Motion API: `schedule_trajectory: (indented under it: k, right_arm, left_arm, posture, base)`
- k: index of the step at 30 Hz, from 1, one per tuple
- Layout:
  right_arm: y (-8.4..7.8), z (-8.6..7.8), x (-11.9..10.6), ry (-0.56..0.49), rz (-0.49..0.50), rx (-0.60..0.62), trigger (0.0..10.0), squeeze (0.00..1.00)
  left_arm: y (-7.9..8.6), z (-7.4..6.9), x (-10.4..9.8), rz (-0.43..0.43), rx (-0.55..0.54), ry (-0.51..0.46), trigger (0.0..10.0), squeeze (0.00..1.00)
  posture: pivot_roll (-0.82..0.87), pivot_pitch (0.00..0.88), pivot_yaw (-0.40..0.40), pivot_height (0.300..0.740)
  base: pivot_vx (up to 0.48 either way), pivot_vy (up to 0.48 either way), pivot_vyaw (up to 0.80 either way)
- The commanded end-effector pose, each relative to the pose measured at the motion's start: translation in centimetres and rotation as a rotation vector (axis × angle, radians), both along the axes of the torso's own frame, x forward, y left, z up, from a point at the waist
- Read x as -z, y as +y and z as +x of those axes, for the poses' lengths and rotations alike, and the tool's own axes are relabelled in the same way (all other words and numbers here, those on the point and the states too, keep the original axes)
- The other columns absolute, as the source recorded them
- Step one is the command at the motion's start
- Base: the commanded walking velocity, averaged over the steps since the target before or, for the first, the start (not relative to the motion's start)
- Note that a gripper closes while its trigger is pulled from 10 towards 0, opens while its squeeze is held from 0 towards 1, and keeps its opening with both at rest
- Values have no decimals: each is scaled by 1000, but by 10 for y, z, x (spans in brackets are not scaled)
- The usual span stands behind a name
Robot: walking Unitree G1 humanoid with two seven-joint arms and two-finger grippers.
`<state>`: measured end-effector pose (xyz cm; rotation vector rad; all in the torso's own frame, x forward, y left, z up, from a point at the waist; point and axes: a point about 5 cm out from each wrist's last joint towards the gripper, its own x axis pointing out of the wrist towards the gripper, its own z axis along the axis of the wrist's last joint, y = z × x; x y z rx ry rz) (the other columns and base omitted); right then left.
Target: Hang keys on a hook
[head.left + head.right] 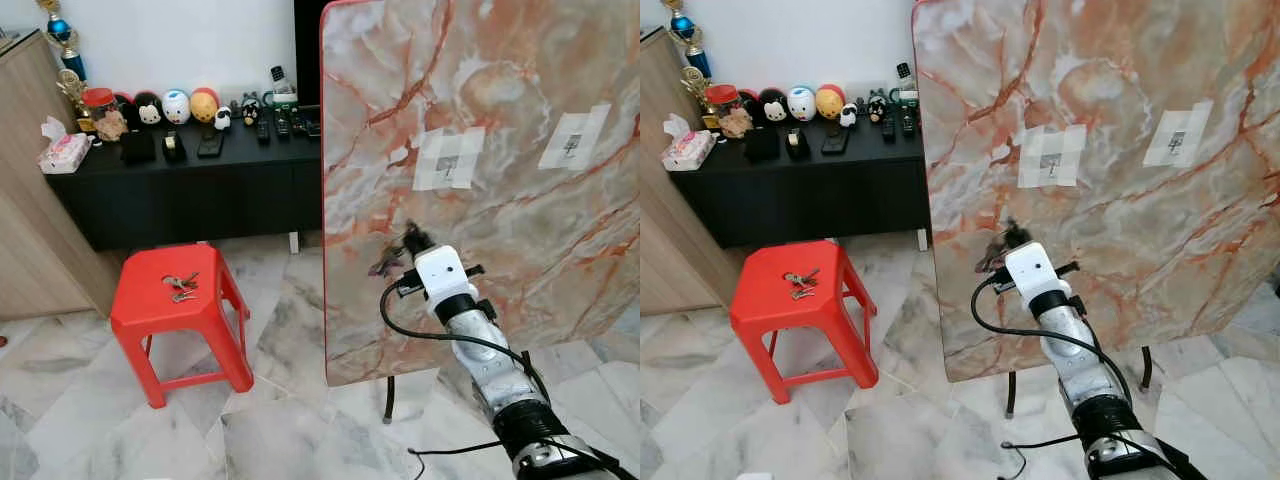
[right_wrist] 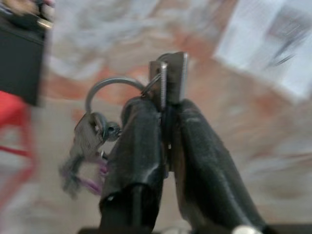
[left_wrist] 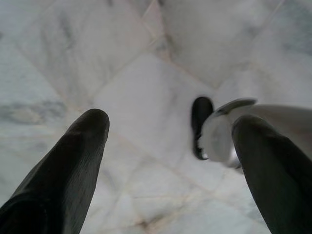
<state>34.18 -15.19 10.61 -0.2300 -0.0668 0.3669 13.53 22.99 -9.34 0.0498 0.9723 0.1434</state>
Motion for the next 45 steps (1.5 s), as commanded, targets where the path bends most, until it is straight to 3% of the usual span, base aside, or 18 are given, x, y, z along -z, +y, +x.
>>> schedule_trajectory:
  k: [1, 5, 10, 13, 15, 17, 28, 32, 33, 34, 36, 37, 38, 39, 45]
  right_arm:
    - [-1, 0, -11, -11, 63, -89, 10000, 0]
    - [-3, 0, -16, -2, 96, -168, 10000, 0]
    - [-3, -5, -23, 55, 214, -361, 10000, 0]
    - [-2, -13, -15, 151, 237, -463, 10000, 0]
    - [1, -19, -5, 234, 327, -516, 10000, 0]
    - [5, -26, 0, 246, 334, -571, 10000, 0]
    - [5, -30, -8, 237, 365, -622, 10000, 0]
    - [-1, -22, -9, 216, 351, -538, 10000, 0]
    - [-6, -16, -8, 211, 330, -446, 10000, 0]
    - [-8, -12, -1, 269, 285, -384, 10000, 0]
    - [-14, -14, 25, 428, -89, -313, 10000, 0]
    - [-17, -18, 34, 484, -201, -325, 10000, 0]
    - [-18, -24, 38, 534, -196, -365, 10000, 0]
    - [-18, -24, 36, 520, -186, -376, 10000, 0]
    - [-27, -28, 42, 578, -292, -374, 10000, 0]
  left_arm:
    - [-5, 1, 1, 10, 21, 18, 10000, 0]
    - [-9, 9, 0, 8, 23, 10, 10000, 0]
    - [-13, 20, -3, 8, 25, 0, 10000, 0]
    - [-13, 21, -3, 8, 23, -1, 10000, 0]
    - [-8, 17, -3, 11, 16, 4, 10000, 0]
    - [-8, 16, -3, 9, 14, 3, 10000, 0]
    - [-7, 15, -3, 19, 31, 8, 10000, 0]
    - [-8, 15, -3, 19, 45, 6, 10000, 0]
    - [-9, 15, -2, 18, 45, 7, 10000, 0]
    - [-9, 15, -2, 17, 44, 8, 10000, 0]
    - [-8, 15, -3, 16, 42, 7, 10000, 0]
    - [-8, 15, -2, 15, 42, 8, 10000, 0]
    - [-8, 15, -2, 15, 42, 9, 10000, 0]
    - [-8, 15, -2, 13, 37, 9, 10000, 0]
    - [-9, 15, -2, 5, 32, 5, 10000, 0]
  posture:
    - [87, 0, -35, 740]
    - [89, 0, -36, 740]
    - [89, 0, -34, 740]
    - [88, 0, -38, 740]
    - [88, 0, -38, 740]
    - [93, 0, -39, 740]
    - [92, 0, -36, 740]
    - [95, 0, -38, 740]
    - [96, 0, -39, 740]
    - [98, 0, -38, 740]
    - [90, 0, -37, 740]
    - [88, 0, -38, 740]
    - [94, 0, -39, 740]
    - [95, 0, -39, 740]
    - [86, 0, -35, 740]
  base:
    - [0, 0, 0]
    - [0, 0, 0]
    - [0, 0, 0]
    - [0, 0, 0]
    - [0, 0, 0]
    - [0, 0, 0]
    - [0, 0, 0]
    - [0, -378, 0]
    - [0, -412, 0]
    - [0, -394, 0]
    - [0, -122, 0]
    - [0, 0, 0]
    - [0, 0, 0]
    - [0, 0, 0]
    - [0, 0, 0]
